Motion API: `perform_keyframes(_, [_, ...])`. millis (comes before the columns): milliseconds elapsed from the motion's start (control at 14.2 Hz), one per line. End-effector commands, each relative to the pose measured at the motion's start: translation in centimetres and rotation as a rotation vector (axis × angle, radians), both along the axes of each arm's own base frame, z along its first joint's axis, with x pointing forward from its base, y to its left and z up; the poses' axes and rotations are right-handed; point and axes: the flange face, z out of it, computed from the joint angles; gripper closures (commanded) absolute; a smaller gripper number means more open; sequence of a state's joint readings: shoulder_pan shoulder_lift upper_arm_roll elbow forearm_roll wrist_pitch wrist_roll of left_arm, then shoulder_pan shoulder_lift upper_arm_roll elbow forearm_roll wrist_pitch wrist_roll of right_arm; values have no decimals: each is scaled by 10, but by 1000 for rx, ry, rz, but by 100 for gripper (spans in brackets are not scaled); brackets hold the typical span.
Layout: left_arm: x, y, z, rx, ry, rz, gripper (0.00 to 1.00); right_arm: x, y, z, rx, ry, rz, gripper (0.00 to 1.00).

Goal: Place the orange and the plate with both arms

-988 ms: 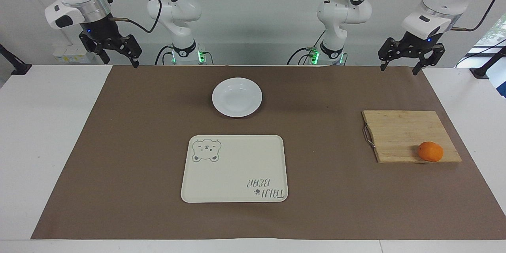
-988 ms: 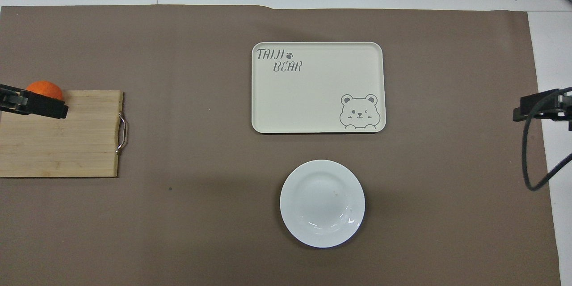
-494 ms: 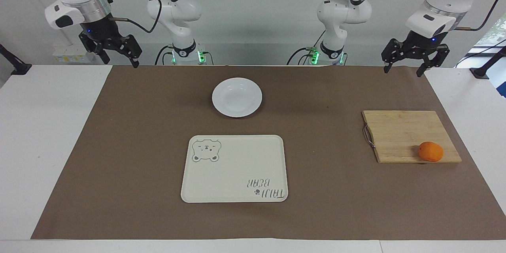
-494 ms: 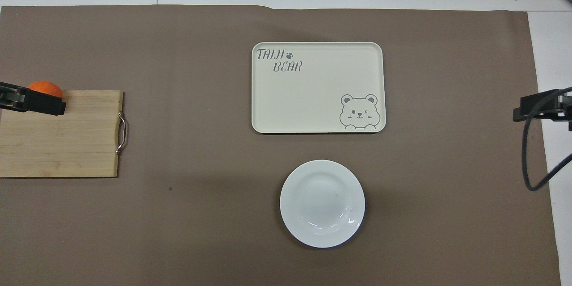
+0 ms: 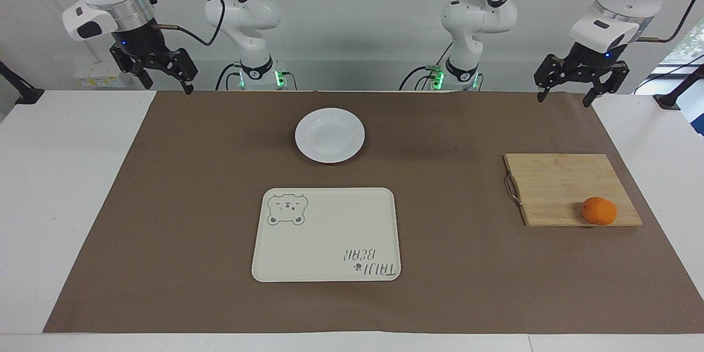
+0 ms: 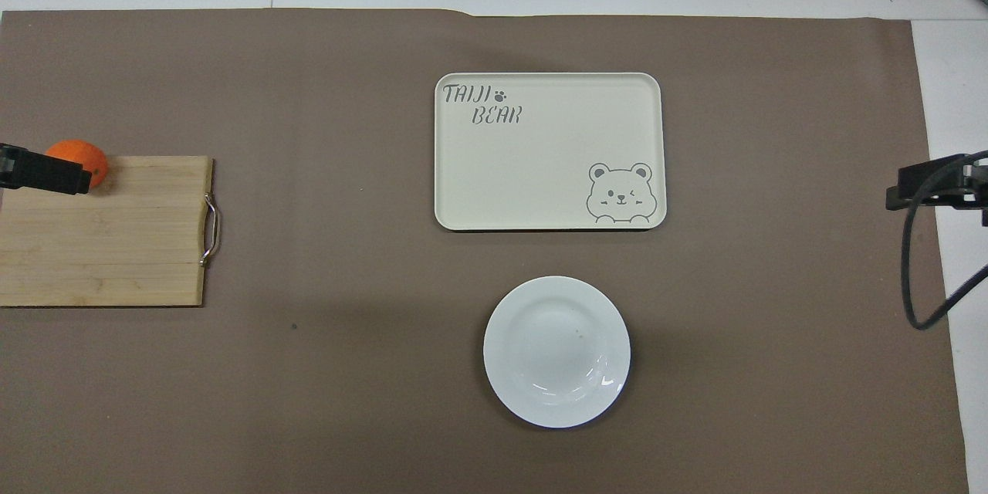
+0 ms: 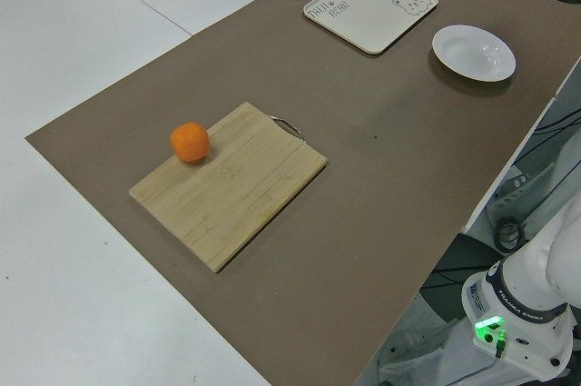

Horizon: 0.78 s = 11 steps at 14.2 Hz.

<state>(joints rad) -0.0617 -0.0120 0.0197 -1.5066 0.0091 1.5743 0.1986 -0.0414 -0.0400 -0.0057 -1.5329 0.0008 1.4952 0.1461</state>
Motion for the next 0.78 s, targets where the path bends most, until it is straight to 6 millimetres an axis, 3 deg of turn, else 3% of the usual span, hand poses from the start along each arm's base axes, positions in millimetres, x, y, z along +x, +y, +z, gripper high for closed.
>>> perform_keyframes(0, [2, 23, -5, 7, -11, -5, 0, -4, 1, 0, 24, -5, -15, 0])
perform_keyframes(353, [25, 96, -46, -16, -74, -26, 0, -4, 0, 0, 24, -5, -17, 0])
perform_keyframes(494, [48, 113, -71, -13, -109, -41, 0, -4, 0, 0, 24, -5, -17, 0])
perform_keyframes(706, [82, 143, -124, -3, -128, -63, 0, -4, 1, 0, 24, -5, -15, 0])
